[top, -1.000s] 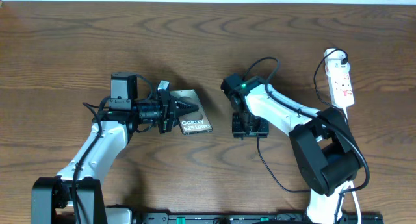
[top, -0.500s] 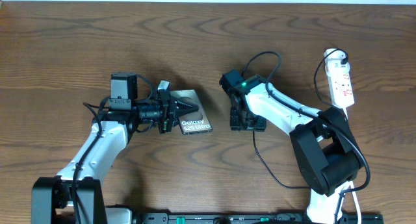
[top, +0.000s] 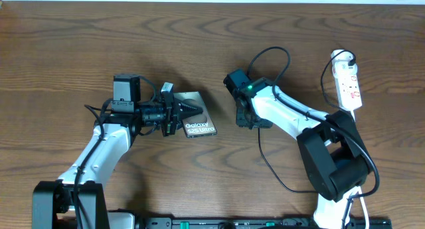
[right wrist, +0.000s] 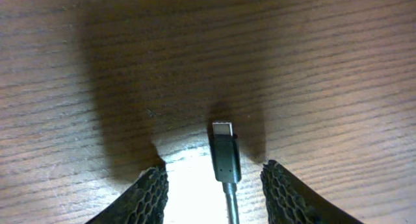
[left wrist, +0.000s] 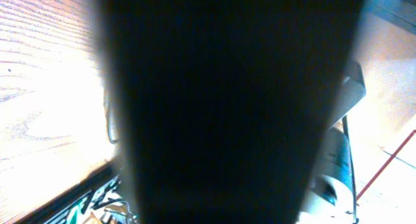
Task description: Plug charger to phone and switch on socket
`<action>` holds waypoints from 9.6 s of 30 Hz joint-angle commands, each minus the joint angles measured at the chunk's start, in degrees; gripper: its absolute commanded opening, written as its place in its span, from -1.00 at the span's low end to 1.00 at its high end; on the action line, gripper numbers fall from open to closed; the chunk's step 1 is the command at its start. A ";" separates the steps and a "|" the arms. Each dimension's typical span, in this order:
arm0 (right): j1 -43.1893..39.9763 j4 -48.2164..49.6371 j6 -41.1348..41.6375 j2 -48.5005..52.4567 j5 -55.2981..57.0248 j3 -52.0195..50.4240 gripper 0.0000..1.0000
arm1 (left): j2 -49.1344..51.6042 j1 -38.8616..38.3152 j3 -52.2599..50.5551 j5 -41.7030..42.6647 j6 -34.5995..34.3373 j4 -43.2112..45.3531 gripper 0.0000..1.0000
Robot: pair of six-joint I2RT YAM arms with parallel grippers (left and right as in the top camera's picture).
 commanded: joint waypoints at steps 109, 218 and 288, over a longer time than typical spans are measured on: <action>6.99 -3.19 -16.76 -43.01 -30.14 -8.98 -0.97 | -0.26 -9.46 0.46 -5.95 -6.97 43.76 -0.85; 6.51 5.97 -16.79 -43.01 -27.65 -8.98 -0.20 | -0.15 -9.49 0.46 -3.87 1.44 38.77 -0.85; 10.58 17.79 -13.38 -34.56 -20.11 -9.40 -0.98 | -0.15 -9.64 0.46 -7.85 6.99 35.95 -0.86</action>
